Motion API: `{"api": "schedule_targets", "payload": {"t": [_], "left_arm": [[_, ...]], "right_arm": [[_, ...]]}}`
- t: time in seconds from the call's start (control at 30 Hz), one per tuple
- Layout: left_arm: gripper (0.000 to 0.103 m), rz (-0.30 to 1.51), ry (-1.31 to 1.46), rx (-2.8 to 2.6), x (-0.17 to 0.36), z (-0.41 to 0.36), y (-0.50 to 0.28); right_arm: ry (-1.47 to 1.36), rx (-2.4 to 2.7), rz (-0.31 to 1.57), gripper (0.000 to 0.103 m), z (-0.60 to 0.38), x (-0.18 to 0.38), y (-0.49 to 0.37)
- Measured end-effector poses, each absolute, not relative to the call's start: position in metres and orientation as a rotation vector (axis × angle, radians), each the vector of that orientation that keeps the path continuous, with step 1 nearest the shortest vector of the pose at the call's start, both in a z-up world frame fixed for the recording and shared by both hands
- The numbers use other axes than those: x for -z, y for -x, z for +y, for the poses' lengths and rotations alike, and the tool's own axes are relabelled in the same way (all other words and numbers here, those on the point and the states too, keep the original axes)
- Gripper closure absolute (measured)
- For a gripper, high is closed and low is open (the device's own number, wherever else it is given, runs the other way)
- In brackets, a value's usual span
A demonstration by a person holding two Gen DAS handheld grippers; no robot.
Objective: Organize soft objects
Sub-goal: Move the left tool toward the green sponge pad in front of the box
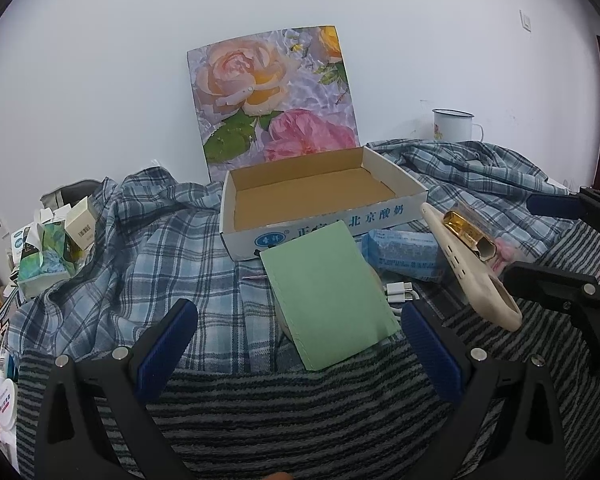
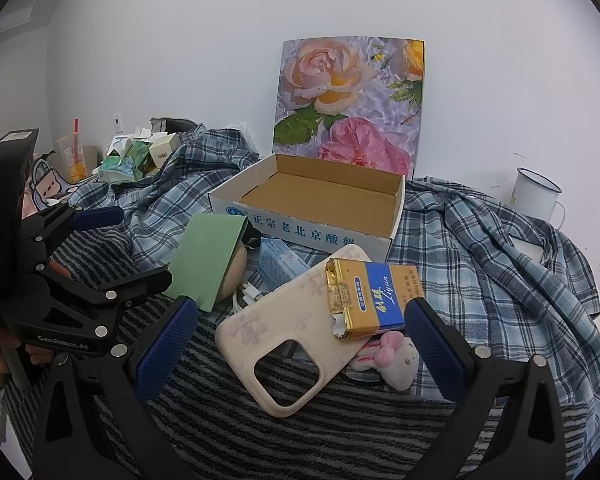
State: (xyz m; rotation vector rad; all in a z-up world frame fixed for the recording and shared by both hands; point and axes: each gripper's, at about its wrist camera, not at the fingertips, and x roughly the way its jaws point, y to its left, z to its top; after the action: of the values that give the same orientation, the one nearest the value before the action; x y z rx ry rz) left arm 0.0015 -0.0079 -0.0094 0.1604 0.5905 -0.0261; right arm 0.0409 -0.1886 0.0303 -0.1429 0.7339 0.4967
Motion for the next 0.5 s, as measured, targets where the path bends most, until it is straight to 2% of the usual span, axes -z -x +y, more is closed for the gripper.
{"api": "schedule_targets", "payload": {"t": [0.5], "left_arm": [[0.000, 0.598, -0.164, 0.029, 0.0109, -0.0114, -0.0034]], "right_arm": [[0.135, -0.499, 0.740, 0.000, -0.1906, -0.0294, -0.0406]]}}
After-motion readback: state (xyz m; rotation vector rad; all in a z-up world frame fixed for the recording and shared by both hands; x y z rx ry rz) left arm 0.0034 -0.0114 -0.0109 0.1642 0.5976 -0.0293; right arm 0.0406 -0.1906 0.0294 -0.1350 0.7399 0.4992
